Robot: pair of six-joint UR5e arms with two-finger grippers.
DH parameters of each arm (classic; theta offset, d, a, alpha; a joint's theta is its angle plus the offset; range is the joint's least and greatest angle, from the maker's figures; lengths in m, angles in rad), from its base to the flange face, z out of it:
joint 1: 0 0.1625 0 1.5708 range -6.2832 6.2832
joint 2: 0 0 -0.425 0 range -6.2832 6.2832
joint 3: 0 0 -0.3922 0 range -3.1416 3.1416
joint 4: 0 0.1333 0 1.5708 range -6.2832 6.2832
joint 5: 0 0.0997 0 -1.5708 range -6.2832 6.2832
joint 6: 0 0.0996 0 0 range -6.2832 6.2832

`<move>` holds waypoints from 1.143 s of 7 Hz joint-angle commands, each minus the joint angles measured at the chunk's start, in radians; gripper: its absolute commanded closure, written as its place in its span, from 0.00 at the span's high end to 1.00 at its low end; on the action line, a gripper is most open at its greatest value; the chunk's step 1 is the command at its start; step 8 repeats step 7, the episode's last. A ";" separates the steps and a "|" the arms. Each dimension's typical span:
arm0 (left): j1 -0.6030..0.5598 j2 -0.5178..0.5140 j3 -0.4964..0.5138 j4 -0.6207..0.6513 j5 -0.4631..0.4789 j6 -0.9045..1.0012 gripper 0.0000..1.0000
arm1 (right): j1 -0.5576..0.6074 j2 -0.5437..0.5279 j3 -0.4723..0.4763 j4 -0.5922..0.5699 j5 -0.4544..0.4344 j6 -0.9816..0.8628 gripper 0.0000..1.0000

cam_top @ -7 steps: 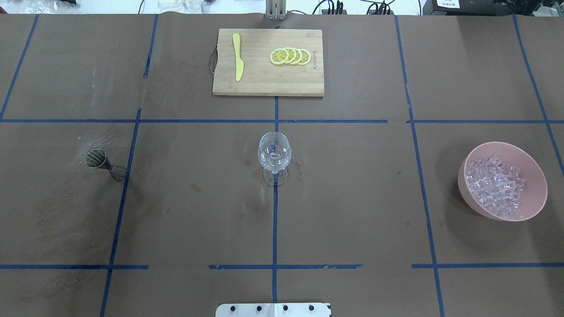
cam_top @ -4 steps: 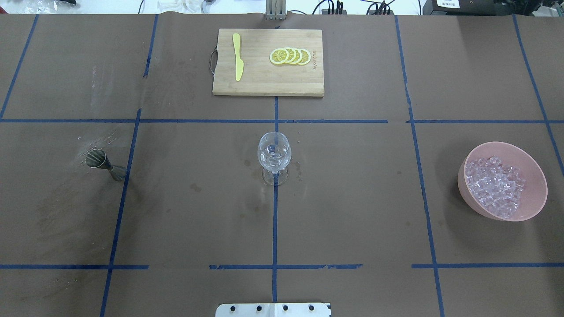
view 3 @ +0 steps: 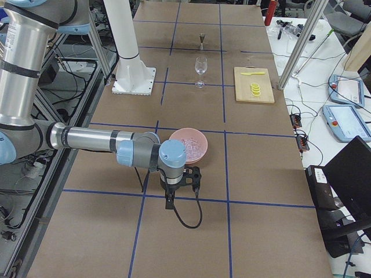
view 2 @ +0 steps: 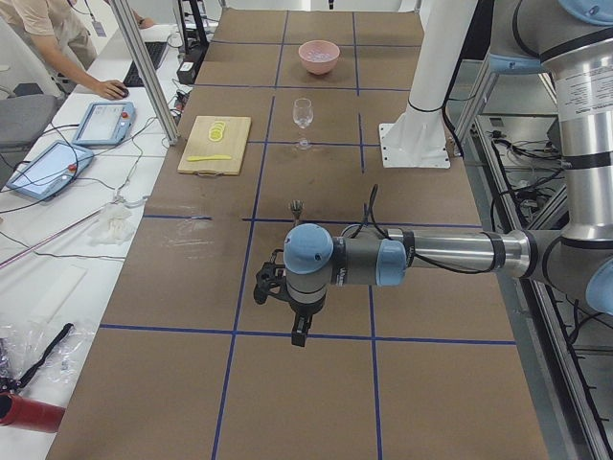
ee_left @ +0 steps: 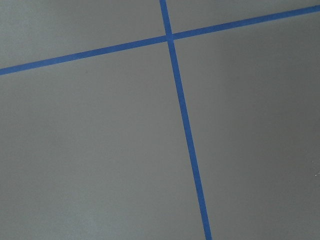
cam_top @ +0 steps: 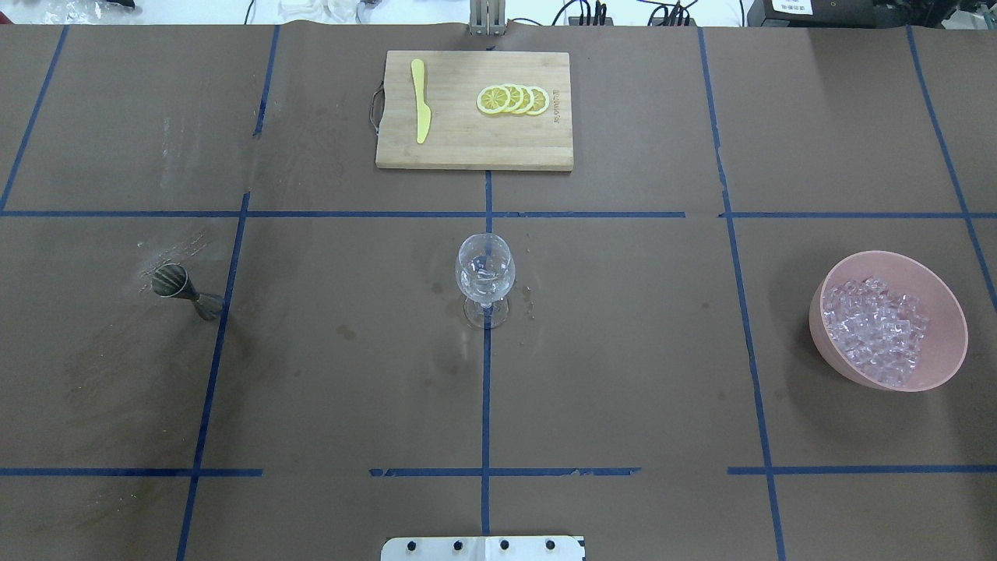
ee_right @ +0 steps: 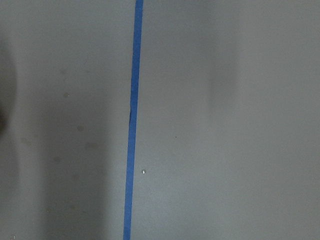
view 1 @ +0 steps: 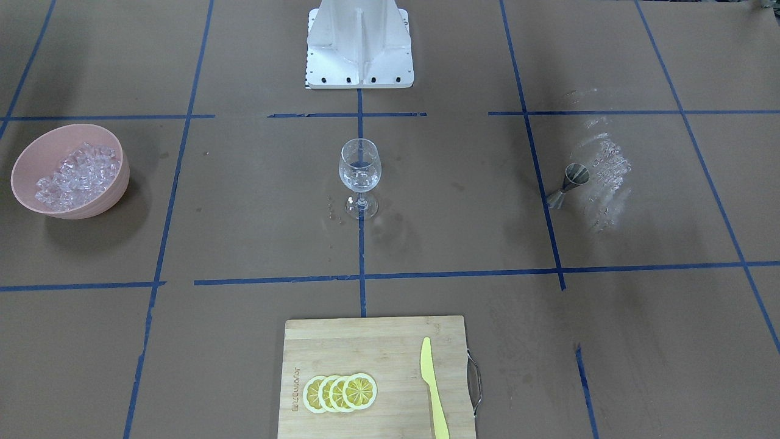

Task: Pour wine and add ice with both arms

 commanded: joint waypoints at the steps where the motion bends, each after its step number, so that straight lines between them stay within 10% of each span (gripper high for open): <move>1: 0.000 0.000 0.003 0.000 0.004 -0.001 1.00 | 0.020 -0.008 0.000 -0.001 0.001 0.001 1.00; 8: 0.000 0.000 0.003 -0.001 0.008 -0.001 1.00 | 0.022 -0.008 0.000 -0.001 0.000 0.012 1.00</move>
